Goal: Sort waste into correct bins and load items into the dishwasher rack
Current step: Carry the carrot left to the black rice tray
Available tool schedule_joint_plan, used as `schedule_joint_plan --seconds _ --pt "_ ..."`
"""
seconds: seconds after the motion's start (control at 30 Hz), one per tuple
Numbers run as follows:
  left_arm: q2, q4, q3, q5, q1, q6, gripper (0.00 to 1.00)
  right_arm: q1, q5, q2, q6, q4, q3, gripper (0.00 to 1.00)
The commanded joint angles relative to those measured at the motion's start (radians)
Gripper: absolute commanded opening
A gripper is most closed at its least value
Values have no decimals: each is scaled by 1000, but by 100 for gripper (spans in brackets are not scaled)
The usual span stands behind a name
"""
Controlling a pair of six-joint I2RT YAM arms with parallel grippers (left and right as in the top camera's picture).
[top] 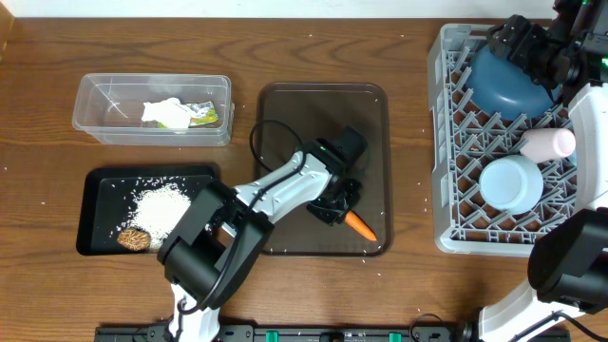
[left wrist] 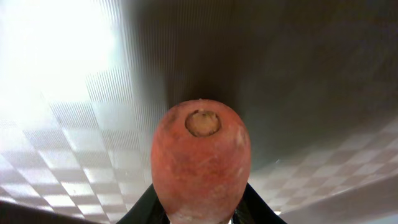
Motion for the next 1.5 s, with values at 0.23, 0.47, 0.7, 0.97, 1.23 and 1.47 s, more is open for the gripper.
schedule_joint_plan --seconds 0.23,0.47,0.7,0.97,1.23,1.47 --pt "-145 -19 -4 -41 173 186 10 -17 -7 -4 6 0 0 99" --pt "-279 -97 -4 -80 301 220 11 -17 -7 -4 6 0 0 99" --pt "-394 -224 -4 -131 526 258 11 -17 -7 -4 6 0 0 99" --pt "-401 -282 -5 -160 847 359 11 -17 -7 -4 6 0 0 99" --pt "-399 -290 -17 -214 1060 401 15 -17 -7 -4 6 0 0 99" --pt "-385 -288 -85 -220 1139 403 16 -17 -7 -4 6 0 0 99"
